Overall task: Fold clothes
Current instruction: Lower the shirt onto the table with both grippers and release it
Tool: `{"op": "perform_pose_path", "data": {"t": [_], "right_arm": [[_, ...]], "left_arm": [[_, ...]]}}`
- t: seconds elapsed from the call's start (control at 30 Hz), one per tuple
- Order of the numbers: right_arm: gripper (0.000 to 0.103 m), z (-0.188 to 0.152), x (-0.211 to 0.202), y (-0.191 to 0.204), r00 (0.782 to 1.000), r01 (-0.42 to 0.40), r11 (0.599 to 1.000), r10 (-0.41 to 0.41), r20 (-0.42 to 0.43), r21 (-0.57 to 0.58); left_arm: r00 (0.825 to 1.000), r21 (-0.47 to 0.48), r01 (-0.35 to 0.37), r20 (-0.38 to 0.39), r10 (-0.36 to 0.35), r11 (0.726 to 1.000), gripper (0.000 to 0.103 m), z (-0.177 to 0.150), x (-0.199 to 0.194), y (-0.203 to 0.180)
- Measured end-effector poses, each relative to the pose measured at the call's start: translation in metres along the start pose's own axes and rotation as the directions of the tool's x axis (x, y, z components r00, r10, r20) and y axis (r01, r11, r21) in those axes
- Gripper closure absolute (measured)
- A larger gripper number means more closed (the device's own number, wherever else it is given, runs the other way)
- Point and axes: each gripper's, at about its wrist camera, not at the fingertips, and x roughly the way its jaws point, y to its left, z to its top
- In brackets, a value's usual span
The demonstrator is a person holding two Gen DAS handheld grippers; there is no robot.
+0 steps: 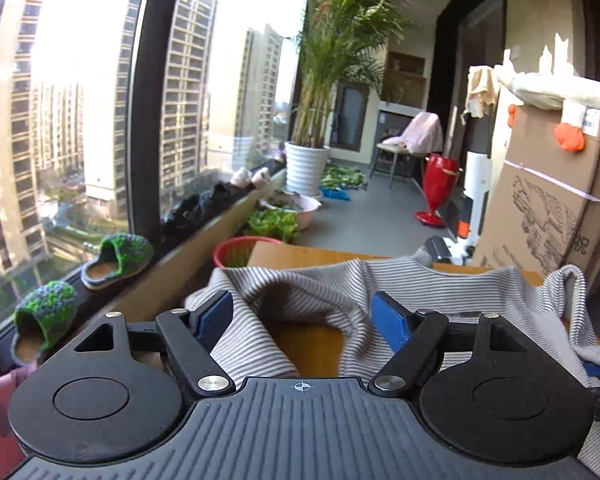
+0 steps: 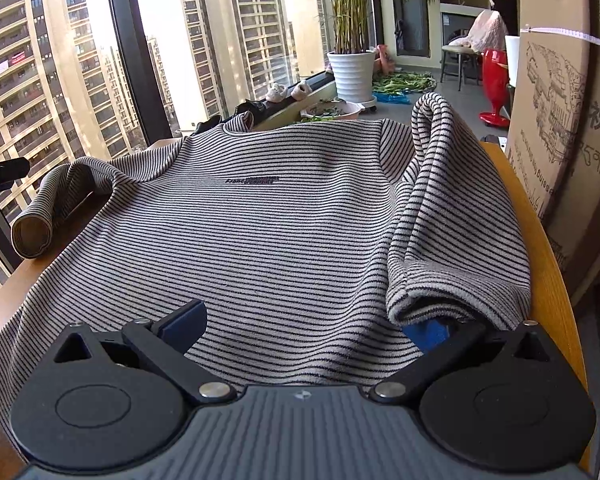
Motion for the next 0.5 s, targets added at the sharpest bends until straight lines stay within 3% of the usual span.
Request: {"op": "perform_pose_path", "data": {"t": [0.1,0.2,0.23,0.27,0.33,0.37,0.5], "right_arm": [[0.000,0.003,-0.001,-0.004,1.000,-0.004,1.000,0.004,0.004,0.008],[0.000,0.003,-0.002,-0.006,1.000,-0.005,1.000,0.005,0.009,0.014],[0.000,0.005,-0.001,-0.007,1.000,-0.005,1.000,0.005,0.010,0.015],[0.000,0.006,0.000,-0.008,1.000,-0.005,1.000,0.005,0.011,0.016],[0.000,0.005,0.000,-0.009,1.000,-0.009,1.000,0.009,0.016,0.023],[0.000,0.005,0.000,-0.009,1.000,-0.013,1.000,0.012,0.018,0.026],[0.000,0.004,0.000,-0.011,1.000,-0.020,0.999,0.019,0.024,0.039]], "left_arm": [[0.996,0.025,-0.011,-0.087,0.013,1.000,0.019,-0.007,0.015,0.007],[0.990,0.089,-0.036,-0.130,0.048,0.995,0.026,-0.020,0.029,0.001],[0.989,0.095,-0.050,-0.135,0.062,0.994,0.036,-0.022,0.032,0.001],[0.987,0.096,-0.064,-0.142,0.077,0.993,0.055,-0.025,0.035,0.001],[0.985,0.083,-0.062,-0.153,0.074,0.995,0.074,-0.026,0.035,0.001],[0.987,0.081,-0.046,-0.152,0.058,0.996,0.080,-0.026,0.032,0.000],[0.984,0.079,0.097,-0.155,-0.084,0.992,0.081,-0.027,0.011,-0.017]]}}
